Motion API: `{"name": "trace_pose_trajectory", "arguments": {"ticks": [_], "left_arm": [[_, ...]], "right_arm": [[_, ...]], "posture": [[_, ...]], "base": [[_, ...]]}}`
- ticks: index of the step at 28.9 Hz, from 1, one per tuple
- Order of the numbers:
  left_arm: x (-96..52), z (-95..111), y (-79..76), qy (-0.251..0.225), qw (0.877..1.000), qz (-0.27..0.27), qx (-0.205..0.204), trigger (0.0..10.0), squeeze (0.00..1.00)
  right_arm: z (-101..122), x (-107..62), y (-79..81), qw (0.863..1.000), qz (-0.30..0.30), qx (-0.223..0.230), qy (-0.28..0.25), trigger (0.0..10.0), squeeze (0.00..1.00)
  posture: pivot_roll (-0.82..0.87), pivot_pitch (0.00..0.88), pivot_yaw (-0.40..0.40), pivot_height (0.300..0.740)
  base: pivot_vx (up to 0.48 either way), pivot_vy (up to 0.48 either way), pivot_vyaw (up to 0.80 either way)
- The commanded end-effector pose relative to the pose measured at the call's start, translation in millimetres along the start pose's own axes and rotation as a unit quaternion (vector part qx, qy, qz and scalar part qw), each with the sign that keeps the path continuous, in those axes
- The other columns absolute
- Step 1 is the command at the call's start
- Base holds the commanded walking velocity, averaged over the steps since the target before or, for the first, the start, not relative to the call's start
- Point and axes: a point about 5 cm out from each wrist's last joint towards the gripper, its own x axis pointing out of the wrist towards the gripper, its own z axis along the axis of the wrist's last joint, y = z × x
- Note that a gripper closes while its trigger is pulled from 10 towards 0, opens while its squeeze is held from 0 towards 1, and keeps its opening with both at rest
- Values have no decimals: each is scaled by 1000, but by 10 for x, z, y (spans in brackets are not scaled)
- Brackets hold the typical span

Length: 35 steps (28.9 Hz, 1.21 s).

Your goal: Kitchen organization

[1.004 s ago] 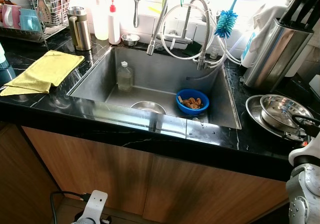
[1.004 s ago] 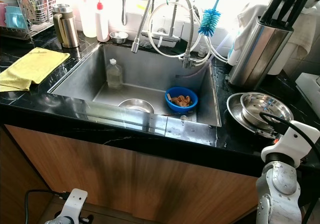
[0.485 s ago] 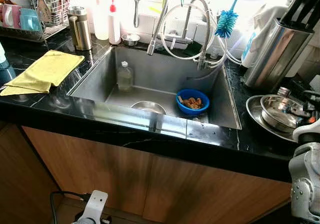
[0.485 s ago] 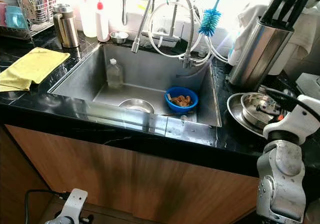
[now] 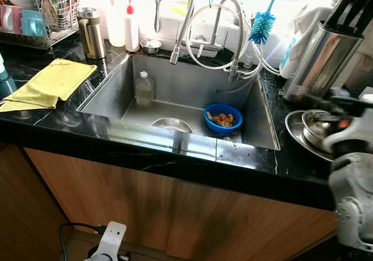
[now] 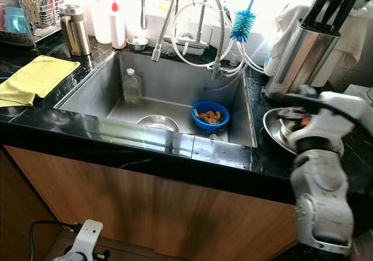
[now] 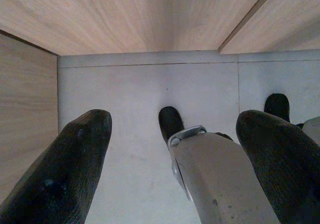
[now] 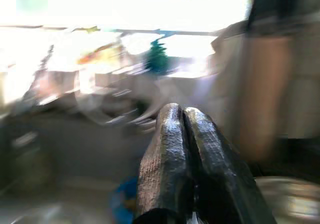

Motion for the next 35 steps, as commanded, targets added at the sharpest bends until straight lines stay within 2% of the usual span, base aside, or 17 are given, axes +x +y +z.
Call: {"name": "trace_pose_trajectory", "arguments": {"ticks": [1, 2, 4, 5, 11, 13, 14, 18, 24, 32, 33, 34, 35], "left_arm": [[4, 13, -24, -1, 1000, 0, -2, 10000, 0], [4, 14, -25, -1, 1000, 0, -3, 10000, 0], [5, 15, -25, -1, 1000, 1, -4, 10000, 0], [5, 16, -26, -2, 1000, 1, -4, 10000, 0], [5, 17, -28, -2, 1000, 2, -5, 10000, 0], [5, 17, -31, -2, 1000, 2, -7, 10000, 0], [6, 18, -32, -2, 1000, 2, -7, 10000, 0], [6, 18, -34, -2, 1000, 2, -9, 10000, 0], [6, 19, -34, -3, 1000, 5, -13, 10000, 0], [6, 15, -37, -2, 1000, 6, -15, 10000, 0], [6, 14, -37, -2, 1000, 6, -15, 10000, 0], [6, 14, -37, -2, 1000, 6, -15, 10000, 0], [6, 14, -38, -2, 1000, 6, -15, 10000, 0]], "right_arm": [[-75, 9, 36, 999, 31, -1, 25, 10000, 0], [-139, 19, 85, 998, 55, -6, 42, 10000, 0], [-183, 28, 112, 996, 69, -4, 51, 10000, 0], [-273, 66, 125, 994, 80, -6, 70, 10000, 0], [-402, 149, 83, 992, 79, 3, 96, 10000, 0], [-557, 295, -90, 991, 29, 19, 128, 10000, 0], [-602, 336, -121, 990, 22, 19, 136, 10000, 0], [-666, 433, -126, 989, 30, 14, 145, 10000, 0], [-671, 632, -26, 988, 59, 25, 139, 10000, 0], [-713, 728, 33, 987, 71, 44, 136, 10000, 0], [-736, 732, 29, 987, 68, 46, 138, 10000, 43], [-749, 732, 25, 987, 66, 47, 140, 10000, 165], [-757, 732, 22, 987, 65, 47, 141, 10000, 165]], "posture": [[145, 0, -154, 736], [148, 0, -154, 736], [147, 0, -154, 736], [149, 0, -154, 736], [154, 0, -154, 736], [158, 0, -154, 736], [158, 0, -155, 736], [169, 0, -160, 736], [177, 0, -162, 736], [184, 0, -166, 736], [183, 0, -166, 736], [184, 0, -167, 736], [184, 0, -166, 736]], "base": [[0, 0, 0], [0, 0, 0], [0, 0, 0], [0, 0, 0], [0, 0, 0], [0, 0, 0], [0, 0, 0], [0, 0, 0], [0, 0, 0], [0, 0, 0], [0, 0, 0], [0, 0, 0], [0, 0, 0]]}}
